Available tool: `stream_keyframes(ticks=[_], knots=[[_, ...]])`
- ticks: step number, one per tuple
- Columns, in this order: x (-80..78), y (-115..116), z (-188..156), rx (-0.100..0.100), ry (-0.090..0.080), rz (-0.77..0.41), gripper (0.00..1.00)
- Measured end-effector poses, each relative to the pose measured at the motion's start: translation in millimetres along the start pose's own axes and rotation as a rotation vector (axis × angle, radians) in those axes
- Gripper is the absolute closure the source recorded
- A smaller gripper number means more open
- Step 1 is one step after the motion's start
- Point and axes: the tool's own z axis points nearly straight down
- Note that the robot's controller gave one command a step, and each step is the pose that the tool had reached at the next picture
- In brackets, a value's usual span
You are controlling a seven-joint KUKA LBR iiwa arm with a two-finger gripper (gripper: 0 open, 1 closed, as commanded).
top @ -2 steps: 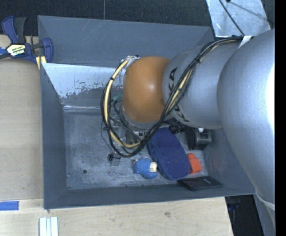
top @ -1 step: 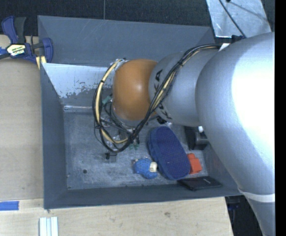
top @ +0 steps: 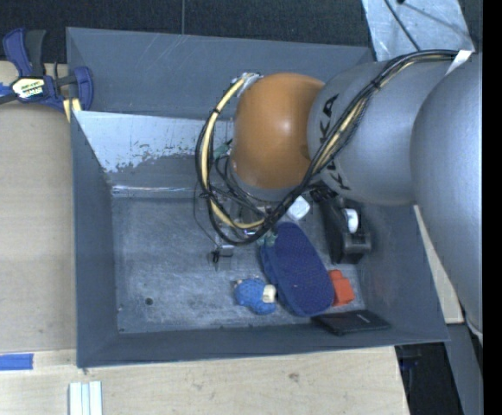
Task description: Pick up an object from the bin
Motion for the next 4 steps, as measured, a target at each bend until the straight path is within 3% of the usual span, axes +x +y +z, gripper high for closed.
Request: stream_keyframes(ticks=[1, 2, 3, 4], knots=[[26.7, -3, 66, 0.001, 0.015, 0.018, 0.0], [66.6, -36, 16, 0.002, 0.009, 0.015, 0.0], [75.0, -81, 70, 0.001, 0.011, -0.165, 0.0], [74.3, -80, 69, -0.001, 0.009, -0.165, 1.0]])
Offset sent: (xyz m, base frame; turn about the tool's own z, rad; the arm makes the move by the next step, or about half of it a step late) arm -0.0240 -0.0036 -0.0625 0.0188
